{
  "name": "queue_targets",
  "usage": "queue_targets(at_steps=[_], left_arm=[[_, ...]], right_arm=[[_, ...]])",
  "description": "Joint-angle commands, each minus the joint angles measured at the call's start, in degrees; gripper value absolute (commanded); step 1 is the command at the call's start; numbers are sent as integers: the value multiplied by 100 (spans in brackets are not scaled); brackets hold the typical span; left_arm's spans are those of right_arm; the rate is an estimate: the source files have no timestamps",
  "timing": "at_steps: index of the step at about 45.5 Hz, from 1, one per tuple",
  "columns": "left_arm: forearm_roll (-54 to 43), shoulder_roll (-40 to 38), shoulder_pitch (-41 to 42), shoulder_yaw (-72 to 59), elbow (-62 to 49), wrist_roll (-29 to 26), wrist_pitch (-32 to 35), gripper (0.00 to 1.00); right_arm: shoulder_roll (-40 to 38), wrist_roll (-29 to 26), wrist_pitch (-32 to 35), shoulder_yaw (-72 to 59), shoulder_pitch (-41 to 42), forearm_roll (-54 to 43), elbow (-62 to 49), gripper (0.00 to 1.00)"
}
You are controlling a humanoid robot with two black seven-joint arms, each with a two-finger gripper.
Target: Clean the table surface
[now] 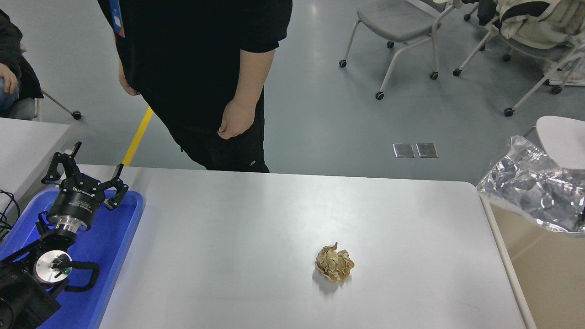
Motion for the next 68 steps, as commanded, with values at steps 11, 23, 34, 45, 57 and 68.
queue_targets(at_steps=[11, 23, 34, 45, 57, 68], left_arm=[[0, 0, 0, -1, 0, 0, 0, 100], [0, 0, 0, -1, 0, 0, 0, 100], [0, 0, 0, -1, 0, 0, 0, 100], [0, 0, 0, -1, 0, 0, 0, 100], [0, 0, 0, -1, 0, 0, 9, 100], [0, 0, 0, -1, 9, 0, 0, 100]], right_arm=[[-148, 0, 139, 1, 104, -46, -147, 0], [-17, 0, 34, -104, 7, -99, -1113, 0], [695, 9, -783, -174, -696, -20, -2239, 0], [1346, 9, -1767, -174, -1363, -11, -2880, 0], [2646, 18, -2655, -95, -2488, 656, -4030, 0], [4184, 18, -3033, -78, -3306, 1483, -5824, 0]])
